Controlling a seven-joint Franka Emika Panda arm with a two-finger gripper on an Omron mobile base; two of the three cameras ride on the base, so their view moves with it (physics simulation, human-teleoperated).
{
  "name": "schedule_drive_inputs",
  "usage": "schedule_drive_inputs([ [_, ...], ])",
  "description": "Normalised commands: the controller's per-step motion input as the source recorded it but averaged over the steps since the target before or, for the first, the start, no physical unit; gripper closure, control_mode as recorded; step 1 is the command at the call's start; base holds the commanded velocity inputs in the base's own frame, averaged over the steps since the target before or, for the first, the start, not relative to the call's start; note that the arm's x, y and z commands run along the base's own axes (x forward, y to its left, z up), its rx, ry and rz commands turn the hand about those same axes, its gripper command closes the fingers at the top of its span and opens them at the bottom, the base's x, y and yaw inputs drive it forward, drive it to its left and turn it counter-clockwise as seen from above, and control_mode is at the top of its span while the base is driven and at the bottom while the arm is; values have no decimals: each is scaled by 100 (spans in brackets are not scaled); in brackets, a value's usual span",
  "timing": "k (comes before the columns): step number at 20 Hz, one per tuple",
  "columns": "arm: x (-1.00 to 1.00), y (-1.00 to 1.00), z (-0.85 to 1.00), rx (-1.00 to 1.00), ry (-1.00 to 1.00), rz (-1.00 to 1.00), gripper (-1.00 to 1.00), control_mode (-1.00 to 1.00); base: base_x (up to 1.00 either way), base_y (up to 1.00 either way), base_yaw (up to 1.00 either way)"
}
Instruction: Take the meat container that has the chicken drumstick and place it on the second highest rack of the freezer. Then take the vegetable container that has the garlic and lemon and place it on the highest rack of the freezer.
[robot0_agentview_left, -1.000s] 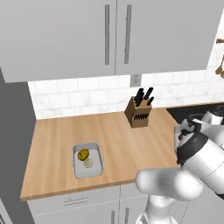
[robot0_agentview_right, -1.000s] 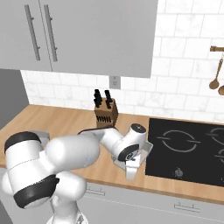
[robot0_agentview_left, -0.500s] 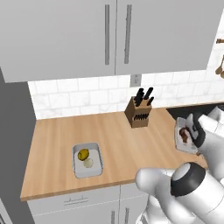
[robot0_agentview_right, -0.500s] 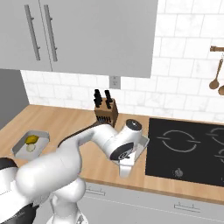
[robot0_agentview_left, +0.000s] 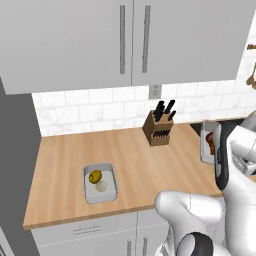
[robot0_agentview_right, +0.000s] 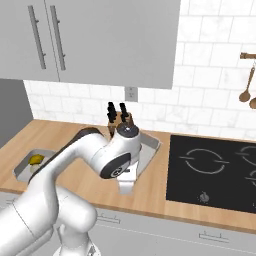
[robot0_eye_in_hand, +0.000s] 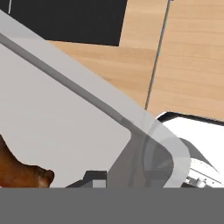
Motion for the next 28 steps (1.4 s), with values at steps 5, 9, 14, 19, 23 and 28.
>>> schedule_drive_inputs([
  [5, -29, 67, 63, -6, 0, 8, 100, -100, 0, 0, 0],
  [9, -9, 78, 55, -1, 0, 16, 100, -100, 0, 0, 0],
  [14, 1, 81, 19, 0, 1, 21, 100, -100, 0, 0, 0],
  [19, 14, 55, -6, 0, 8, 11, 100, -100, 0, 0, 0],
  [23, 0, 0, 0, 0, 0, 0, 100, 100, -8, 34, 8],
  [28, 0, 0, 0, 0, 0, 0, 100, 100, -33, 54, 27],
])
